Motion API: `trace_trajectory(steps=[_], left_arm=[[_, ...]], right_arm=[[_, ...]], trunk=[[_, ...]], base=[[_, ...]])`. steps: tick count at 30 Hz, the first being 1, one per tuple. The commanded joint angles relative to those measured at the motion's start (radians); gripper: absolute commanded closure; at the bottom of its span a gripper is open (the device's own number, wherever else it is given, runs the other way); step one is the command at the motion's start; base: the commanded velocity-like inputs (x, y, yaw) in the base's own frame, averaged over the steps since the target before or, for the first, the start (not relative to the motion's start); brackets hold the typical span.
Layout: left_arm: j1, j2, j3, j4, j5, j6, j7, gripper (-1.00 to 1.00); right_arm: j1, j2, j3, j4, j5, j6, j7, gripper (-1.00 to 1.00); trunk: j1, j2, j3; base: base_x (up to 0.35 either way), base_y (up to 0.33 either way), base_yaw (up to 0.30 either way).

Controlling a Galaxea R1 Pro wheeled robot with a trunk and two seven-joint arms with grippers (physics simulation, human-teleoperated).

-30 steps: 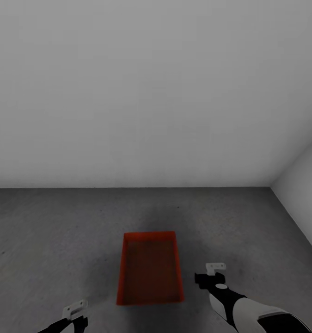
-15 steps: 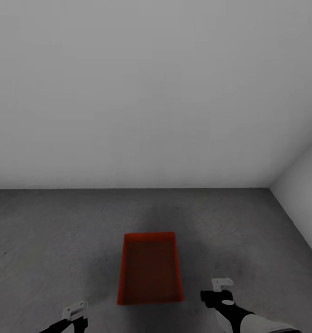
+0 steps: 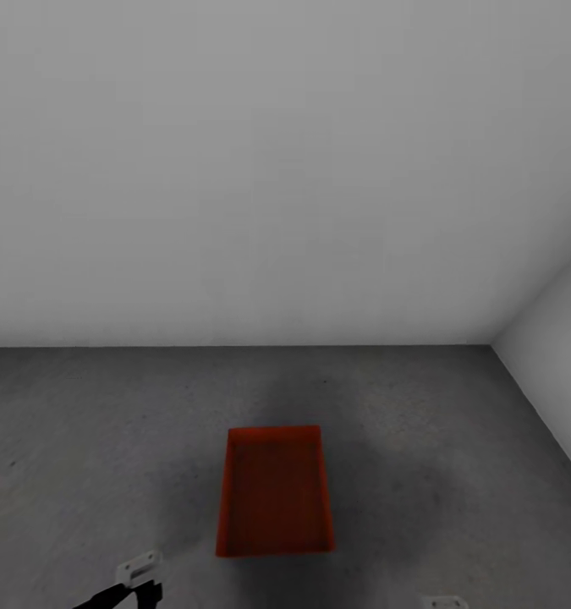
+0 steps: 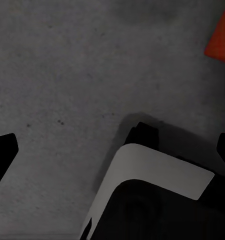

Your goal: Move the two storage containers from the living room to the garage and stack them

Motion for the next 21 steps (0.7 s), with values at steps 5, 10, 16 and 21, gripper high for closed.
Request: trace_trajectory(steps=[5, 10, 16, 21], left_arm=[[-0.001, -0.005, 0.007, 0.0, 0.001, 0.004, 0.003, -1.0], [-0.001, -0.012, 0.008, 0.0, 0.001, 0.004, 0.002, -1.0], [-0.001, -0.043, 0.008, -0.001, -0.004, -0.015, -0.001, -1.0], [-0.001, -0.054, 0.008, -0.001, -0.007, -0.024, -0.001, -1.0]], right_arm=[[0.03, -0.005, 0.009, 0.003, -0.008, -0.002, -0.002, -1.0], [0.057, -0.001, 0.008, 0.003, -0.009, 0.0, 0.002, -1.0], [0.065, 0.008, 0.008, 0.003, -0.008, 0.002, 0.01, -1.0], [0.081, 0.012, 0.008, 0.003, -0.011, 0.002, 0.006, -1.0]], trunk=[[0.0, 0.0, 0.0], [0.0, 0.0, 0.0], [0.0, 0.0, 0.0], [0.0, 0.0, 0.005]], base=[[0.0, 0.0, 0.0], [0.0, 0.0, 0.0], [0.0, 0.0, 0.0], [0.0, 0.0, 0.0]])
